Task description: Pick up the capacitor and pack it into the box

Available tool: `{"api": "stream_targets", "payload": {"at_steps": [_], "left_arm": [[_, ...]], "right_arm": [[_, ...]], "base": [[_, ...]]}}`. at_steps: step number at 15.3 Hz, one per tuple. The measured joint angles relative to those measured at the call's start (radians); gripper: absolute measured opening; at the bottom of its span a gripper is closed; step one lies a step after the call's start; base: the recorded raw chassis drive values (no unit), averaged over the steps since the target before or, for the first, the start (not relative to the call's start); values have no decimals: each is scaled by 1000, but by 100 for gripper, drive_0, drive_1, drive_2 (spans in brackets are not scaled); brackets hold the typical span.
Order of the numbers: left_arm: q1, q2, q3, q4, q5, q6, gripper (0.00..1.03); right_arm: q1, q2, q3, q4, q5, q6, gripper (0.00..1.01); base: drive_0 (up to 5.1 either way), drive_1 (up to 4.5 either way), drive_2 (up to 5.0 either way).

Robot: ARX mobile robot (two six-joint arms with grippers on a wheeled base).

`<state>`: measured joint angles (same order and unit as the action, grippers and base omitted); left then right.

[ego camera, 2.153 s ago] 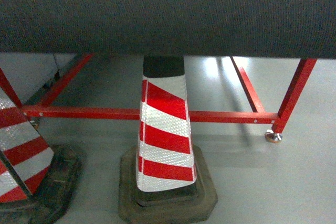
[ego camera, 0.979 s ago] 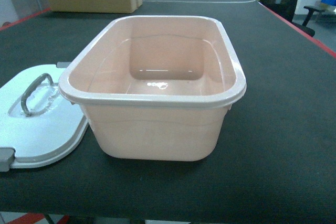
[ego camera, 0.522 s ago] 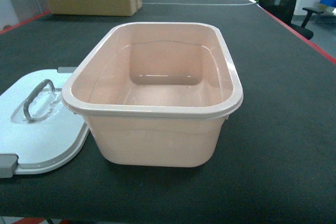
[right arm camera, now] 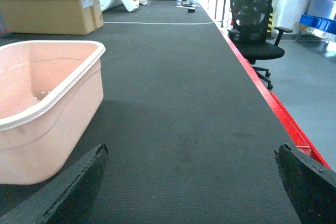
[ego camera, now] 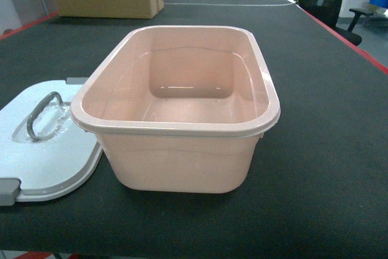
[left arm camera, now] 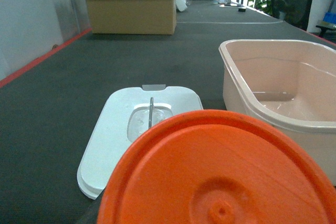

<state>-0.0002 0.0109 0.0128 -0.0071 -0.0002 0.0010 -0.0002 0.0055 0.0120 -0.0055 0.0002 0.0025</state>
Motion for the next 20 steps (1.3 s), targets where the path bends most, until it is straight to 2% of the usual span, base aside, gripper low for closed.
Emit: {"api": "stream_targets", "payload": {"at_steps": [4, 6, 7, 8, 9, 10, 12, 13, 14, 16, 19, 20], "left_arm": [[0, 0, 0, 1, -2, 0, 43], [-122, 150, 10, 231, -343, 60, 43], [-97, 314, 29, 360, -484, 86, 43], [18, 509, 51, 502, -545, 97, 43], [83, 641, 92, 597, -491, 97, 43], [116, 787, 175, 693, -385, 97, 43], [122, 996, 330, 772, -213, 102, 43], [105, 1098, 408, 770, -129, 102, 43], [84, 1176, 464, 756, -79, 101, 43], [21, 1289, 568, 733, -40, 92, 43], [-115, 1366, 725, 695, -45, 48, 43], [-179, 1400, 777, 695, -64, 25, 43]], "right_arm": [[0, 0, 0, 0, 0, 0, 98], [0, 0, 0, 0, 2, 0, 98], [0, 0, 0, 2, -2, 0, 98], [-1, 0, 0, 1, 2, 0, 98], [0, 0, 0, 0, 0, 0, 98], [0, 0, 0, 0, 0, 0, 98], [0, 0, 0, 0, 0, 0, 98], [0, 0, 0, 0, 0, 0, 98], [0, 0, 0, 0, 0, 0, 98], [0, 0, 0, 0, 0, 0, 98], [0, 0, 0, 0, 0, 0, 98], [0, 0, 0, 0, 0, 0, 98]], "base": [[0, 0, 0], [0, 0, 0], [0, 0, 0], [0, 0, 0], [0, 0, 0], [0, 0, 0], [0, 0, 0], [0, 0, 0], [0, 0, 0], [0, 0, 0], [0, 0, 0], [0, 0, 0]]}}
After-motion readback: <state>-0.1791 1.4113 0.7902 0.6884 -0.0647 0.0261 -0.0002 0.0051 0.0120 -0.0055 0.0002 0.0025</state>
